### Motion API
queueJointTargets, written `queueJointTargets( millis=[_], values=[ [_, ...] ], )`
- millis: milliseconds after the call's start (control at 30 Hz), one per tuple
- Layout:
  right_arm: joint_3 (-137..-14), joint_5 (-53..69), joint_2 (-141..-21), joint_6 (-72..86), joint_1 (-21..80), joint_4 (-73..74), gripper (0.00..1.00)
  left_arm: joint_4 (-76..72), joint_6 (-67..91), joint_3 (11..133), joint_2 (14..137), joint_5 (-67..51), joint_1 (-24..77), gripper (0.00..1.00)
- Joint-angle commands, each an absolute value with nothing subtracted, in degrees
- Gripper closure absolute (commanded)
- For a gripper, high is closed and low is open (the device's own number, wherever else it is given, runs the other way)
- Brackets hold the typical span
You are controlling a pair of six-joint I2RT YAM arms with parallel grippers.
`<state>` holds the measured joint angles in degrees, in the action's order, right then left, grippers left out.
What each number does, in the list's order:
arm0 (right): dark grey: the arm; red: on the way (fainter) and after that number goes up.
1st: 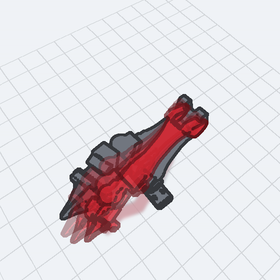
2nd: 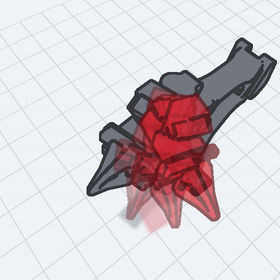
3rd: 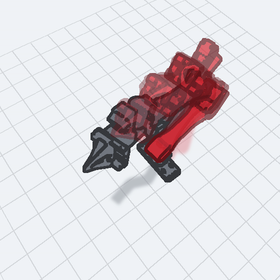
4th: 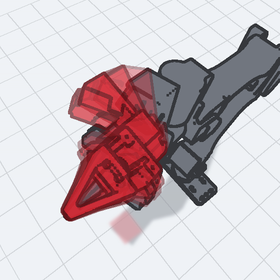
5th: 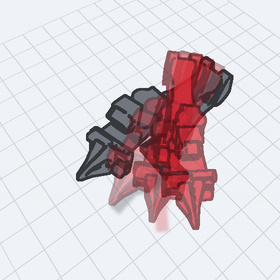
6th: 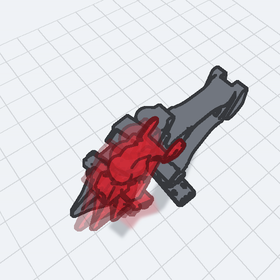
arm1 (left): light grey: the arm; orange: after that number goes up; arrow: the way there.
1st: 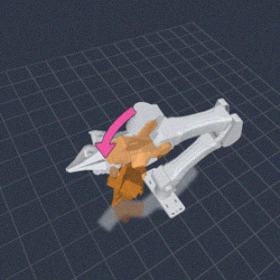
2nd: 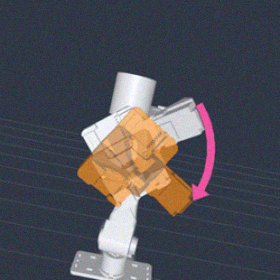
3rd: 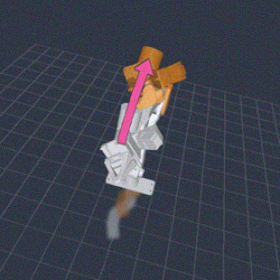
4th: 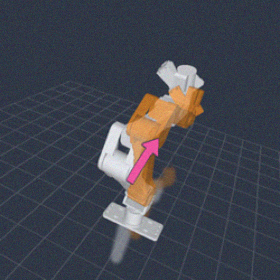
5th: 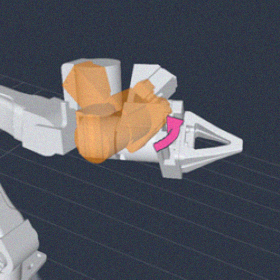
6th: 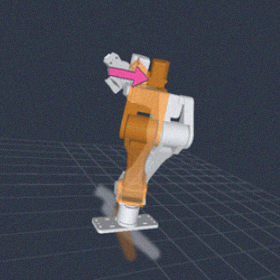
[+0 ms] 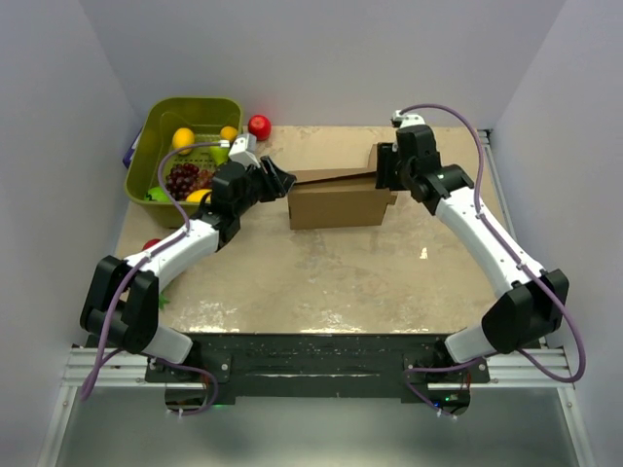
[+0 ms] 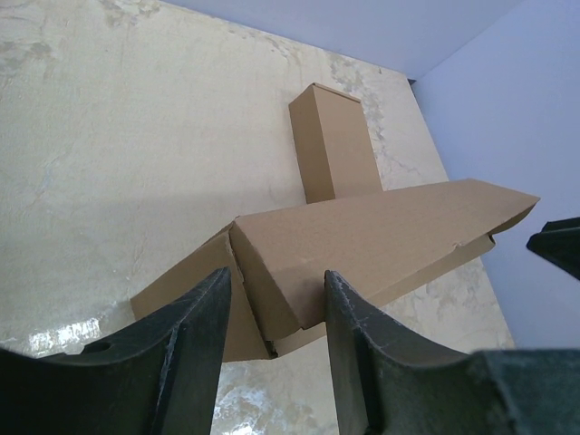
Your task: Fold the paper box
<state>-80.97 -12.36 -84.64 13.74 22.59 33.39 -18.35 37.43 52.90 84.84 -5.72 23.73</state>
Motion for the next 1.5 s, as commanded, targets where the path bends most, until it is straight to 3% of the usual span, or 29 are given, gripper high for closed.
queueJointTargets(
  millis=[0,500,1100,1267,1467],
  values=[
    [-85.6,-11.9,-82.1,15.6,21.4,33.9,0.45,-13.3,35.6,51.1,86.1,-4.5,24.0,0.51],
    [-77.0,-12.5,-84.3,17.5,19.2,21.1,0.51,-13.0,35.4,51.7,86.0,-4.7,24.0,0.51],
    [-69.6,-17.1,-84.9,16.4,19.1,23.0,0.64,-12.5,34.0,50.6,86.1,-3.4,24.0,0.51],
    [-70.3,-15.9,-84.5,16.5,19.2,23.3,0.64,-12.2,33.7,50.7,86.2,-3.7,24.0,0.53],
    [-76.4,-12.7,-83.8,17.0,19.1,25.7,0.56,-10.1,33.5,54.8,84.9,-4.1,24.0,0.46]
  ],
)
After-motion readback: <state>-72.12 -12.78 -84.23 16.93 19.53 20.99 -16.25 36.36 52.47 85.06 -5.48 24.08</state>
